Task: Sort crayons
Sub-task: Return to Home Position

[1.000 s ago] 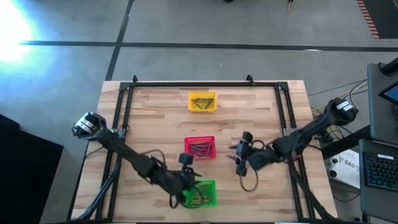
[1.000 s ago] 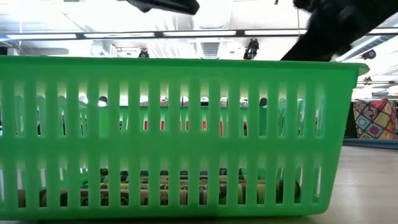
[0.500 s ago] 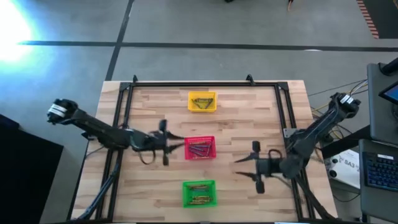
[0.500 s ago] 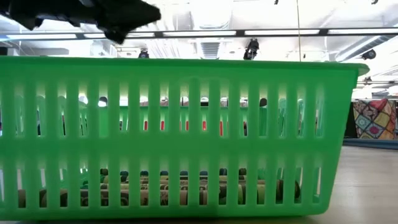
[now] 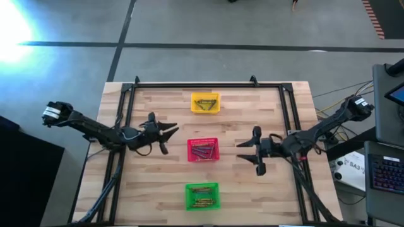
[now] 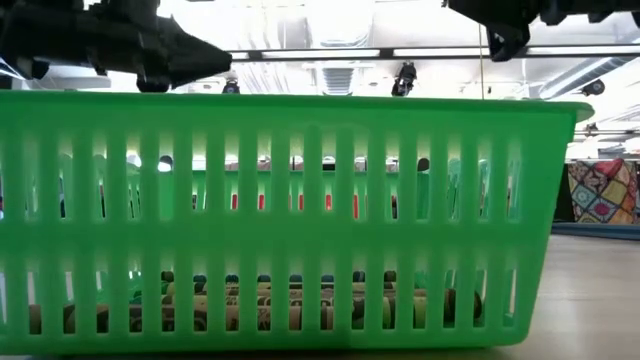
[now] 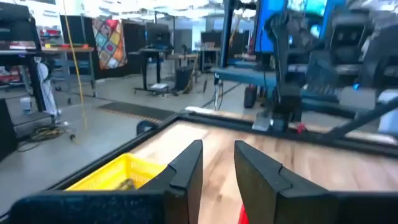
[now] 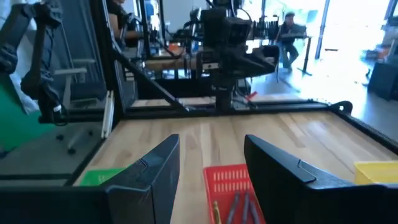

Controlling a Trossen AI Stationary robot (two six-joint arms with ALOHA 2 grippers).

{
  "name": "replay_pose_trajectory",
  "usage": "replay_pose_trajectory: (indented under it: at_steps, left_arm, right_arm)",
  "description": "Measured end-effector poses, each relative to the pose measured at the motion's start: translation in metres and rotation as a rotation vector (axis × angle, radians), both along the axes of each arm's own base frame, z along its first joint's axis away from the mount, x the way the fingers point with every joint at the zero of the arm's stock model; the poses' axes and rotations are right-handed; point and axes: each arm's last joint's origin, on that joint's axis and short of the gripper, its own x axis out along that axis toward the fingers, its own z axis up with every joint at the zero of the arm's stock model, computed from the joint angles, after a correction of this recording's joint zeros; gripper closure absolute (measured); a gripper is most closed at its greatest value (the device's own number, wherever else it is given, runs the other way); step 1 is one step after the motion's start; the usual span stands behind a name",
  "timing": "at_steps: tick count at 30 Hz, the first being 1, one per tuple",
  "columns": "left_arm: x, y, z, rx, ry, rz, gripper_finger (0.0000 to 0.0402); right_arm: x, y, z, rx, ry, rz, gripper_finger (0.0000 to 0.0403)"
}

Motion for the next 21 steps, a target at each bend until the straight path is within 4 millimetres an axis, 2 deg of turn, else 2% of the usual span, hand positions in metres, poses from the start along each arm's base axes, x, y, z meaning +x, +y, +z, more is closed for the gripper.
replay_pose_trajectory:
  at_steps: [6, 12, 17, 21]
  left_arm:
    - [-0.008, 0.001, 0.016, 0.055, -0.083, -0.065, 0.0326]
    - [-0.021, 0.005, 0.029, 0.114, -0.134, -0.091, 0.0326]
    - [-0.027, 0.009, 0.03, 0.136, -0.111, -0.084, 0.0326]
    - [-0.029, 0.013, 0.032, 0.178, -0.106, -0.119, 0.0326]
  right_arm:
    - [-0.009, -0.006, 0.006, -0.024, -0.027, -0.005, 0.0232]
    - [-0.031, -0.017, 0.014, -0.043, -0.056, -0.007, 0.0232]
    - [-0.046, -0.03, 0.005, -0.051, -0.081, -0.059, 0.0232]
    - [-0.049, -0.045, 0.001, -0.064, -0.096, -0.135, 0.0232]
